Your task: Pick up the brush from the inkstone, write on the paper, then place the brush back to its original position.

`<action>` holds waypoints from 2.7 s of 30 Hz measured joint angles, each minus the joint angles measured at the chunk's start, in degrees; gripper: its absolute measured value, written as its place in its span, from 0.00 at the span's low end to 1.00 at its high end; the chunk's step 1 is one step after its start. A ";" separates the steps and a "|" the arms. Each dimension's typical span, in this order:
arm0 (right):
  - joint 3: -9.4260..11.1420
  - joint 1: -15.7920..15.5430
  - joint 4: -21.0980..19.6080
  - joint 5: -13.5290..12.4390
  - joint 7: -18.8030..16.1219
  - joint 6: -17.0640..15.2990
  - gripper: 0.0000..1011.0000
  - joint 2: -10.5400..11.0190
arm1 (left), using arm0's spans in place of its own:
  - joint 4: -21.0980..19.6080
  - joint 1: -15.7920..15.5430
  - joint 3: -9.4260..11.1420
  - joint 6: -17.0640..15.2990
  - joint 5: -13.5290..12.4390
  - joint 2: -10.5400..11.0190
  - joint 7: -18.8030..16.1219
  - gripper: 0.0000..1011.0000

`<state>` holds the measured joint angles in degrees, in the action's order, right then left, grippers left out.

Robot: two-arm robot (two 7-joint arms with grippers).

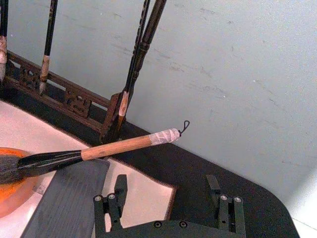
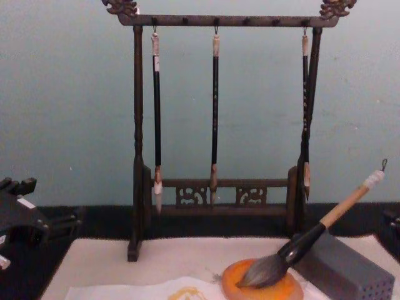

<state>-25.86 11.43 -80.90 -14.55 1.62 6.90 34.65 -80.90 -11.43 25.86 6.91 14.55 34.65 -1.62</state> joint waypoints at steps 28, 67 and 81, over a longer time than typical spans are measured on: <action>0.00 0.00 0.00 0.00 0.00 0.00 0.99 0.00 | 0.00 0.00 0.00 0.00 0.00 0.00 0.00 0.99; 1.76 -0.21 -0.16 -3.14 -3.80 -0.74 0.99 -1.58 | 0.00 0.00 0.00 0.00 0.00 0.00 0.00 0.99; 10.36 -0.03 1.89 -24.36 -15.41 -12.53 0.99 -7.53 | 0.00 0.00 0.00 0.00 0.00 0.00 0.00 0.99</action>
<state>-15.51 11.40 -79.01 -38.91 -13.79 -5.62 27.12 -80.90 -11.43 25.86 6.91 14.55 34.65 -1.62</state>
